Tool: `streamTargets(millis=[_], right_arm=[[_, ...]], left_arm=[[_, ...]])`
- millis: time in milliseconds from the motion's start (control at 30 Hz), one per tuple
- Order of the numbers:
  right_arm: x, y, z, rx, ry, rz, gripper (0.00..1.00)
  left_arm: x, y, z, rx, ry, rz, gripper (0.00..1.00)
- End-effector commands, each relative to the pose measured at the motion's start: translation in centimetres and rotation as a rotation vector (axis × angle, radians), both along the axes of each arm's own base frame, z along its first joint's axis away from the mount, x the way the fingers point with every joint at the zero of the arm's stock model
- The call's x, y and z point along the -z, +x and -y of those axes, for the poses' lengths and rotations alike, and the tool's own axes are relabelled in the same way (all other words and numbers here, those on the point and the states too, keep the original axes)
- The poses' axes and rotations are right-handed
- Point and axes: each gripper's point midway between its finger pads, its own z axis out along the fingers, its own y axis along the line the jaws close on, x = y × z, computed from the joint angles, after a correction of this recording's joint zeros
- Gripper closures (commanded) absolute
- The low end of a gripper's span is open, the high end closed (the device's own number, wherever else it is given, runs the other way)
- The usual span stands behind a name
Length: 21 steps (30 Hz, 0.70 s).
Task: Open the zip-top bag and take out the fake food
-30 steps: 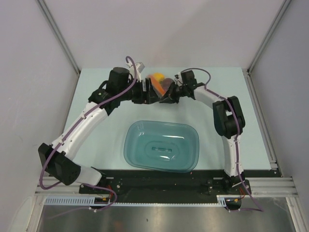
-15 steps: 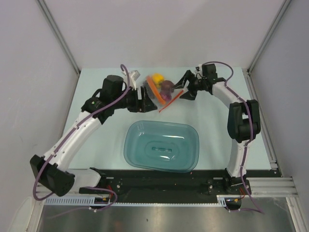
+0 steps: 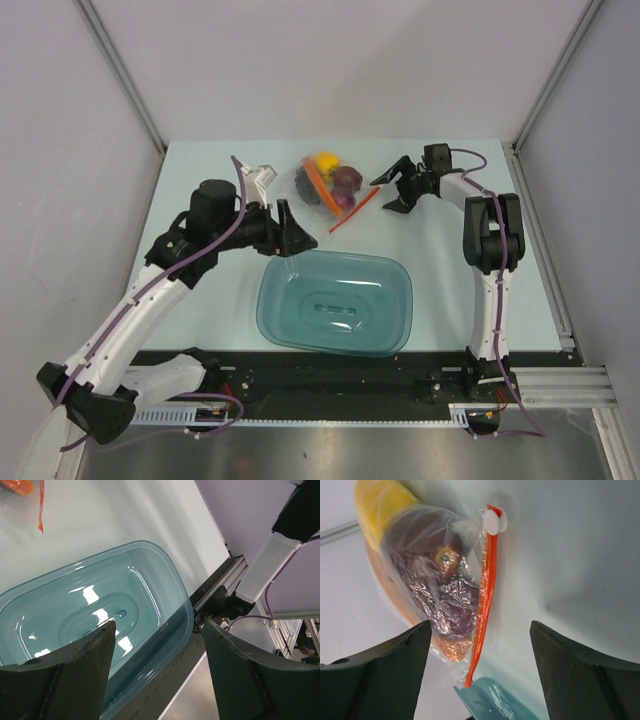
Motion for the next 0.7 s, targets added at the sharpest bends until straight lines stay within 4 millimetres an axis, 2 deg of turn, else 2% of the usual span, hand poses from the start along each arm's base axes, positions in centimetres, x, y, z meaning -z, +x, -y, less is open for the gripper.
streamTargets(millis=[0, 100, 233, 400, 467, 567, 667], right_arm=[[-1.0, 2.8, -0.5, 0.072, 0.073, 0.068, 0.18], [0.1, 3.4, -1.3, 0.073, 0.076, 0.054, 0.20], [1.1, 3.4, -2.0, 0.103, 0.081, 0.020, 0.21], [1.9, 4.3, -2.3, 0.129, 0.087, 0.004, 0.27], [1.9, 4.5, -2.6, 0.114, 0.095, 0.002, 0.35], [1.9, 4.8, -2.9, 0.100, 0.108, 0.005, 0.39], [1.3, 5.0, -3.1, 0.075, 0.137, 0.019, 0.59]], left_arm=[[-1.7, -1.0, -0.2, 0.007, -0.038, 0.050, 0.24], [-2.0, -1.0, -0.4, 0.003, -0.031, 0.061, 0.22], [-2.5, -0.7, -0.5, -0.006, -0.029, 0.083, 0.14], [-2.6, 0.1, -0.6, -0.019, 0.005, 0.097, 0.14], [-3.0, 0.6, -0.7, -0.030, 0.015, 0.105, 0.14], [-3.7, 0.9, -0.6, -0.037, 0.016, 0.120, 0.15], [-3.9, 1.2, -0.5, -0.040, 0.014, 0.123, 0.16]])
